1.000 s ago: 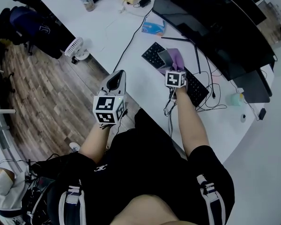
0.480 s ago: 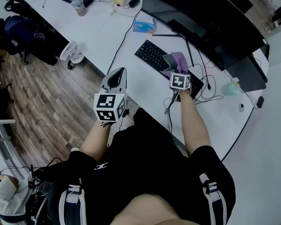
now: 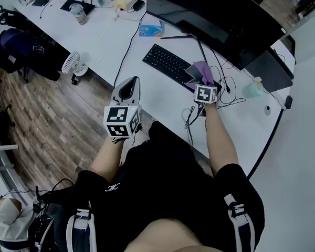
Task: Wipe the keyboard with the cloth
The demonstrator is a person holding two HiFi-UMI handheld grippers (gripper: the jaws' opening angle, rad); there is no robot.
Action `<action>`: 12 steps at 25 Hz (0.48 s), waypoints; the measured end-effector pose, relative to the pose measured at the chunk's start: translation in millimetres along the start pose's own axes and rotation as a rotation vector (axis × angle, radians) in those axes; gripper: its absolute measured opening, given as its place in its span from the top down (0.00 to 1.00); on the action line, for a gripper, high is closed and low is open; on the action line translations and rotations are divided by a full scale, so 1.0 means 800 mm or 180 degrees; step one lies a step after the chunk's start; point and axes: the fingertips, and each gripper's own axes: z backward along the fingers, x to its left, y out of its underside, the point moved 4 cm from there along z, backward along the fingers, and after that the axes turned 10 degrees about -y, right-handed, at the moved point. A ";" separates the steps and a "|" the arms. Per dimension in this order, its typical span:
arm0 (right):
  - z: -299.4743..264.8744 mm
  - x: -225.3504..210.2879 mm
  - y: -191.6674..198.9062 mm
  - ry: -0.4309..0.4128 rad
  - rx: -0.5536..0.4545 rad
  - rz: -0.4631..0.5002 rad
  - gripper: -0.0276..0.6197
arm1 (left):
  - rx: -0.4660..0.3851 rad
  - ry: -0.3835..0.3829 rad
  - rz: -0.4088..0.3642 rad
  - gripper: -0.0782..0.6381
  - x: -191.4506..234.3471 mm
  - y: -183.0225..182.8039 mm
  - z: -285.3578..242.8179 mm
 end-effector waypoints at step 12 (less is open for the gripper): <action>0.036 -0.042 0.049 0.0146 -0.0045 -0.0174 0.81 | -0.0043 0.0017 -0.0030 0.87 -0.019 0.006 0.030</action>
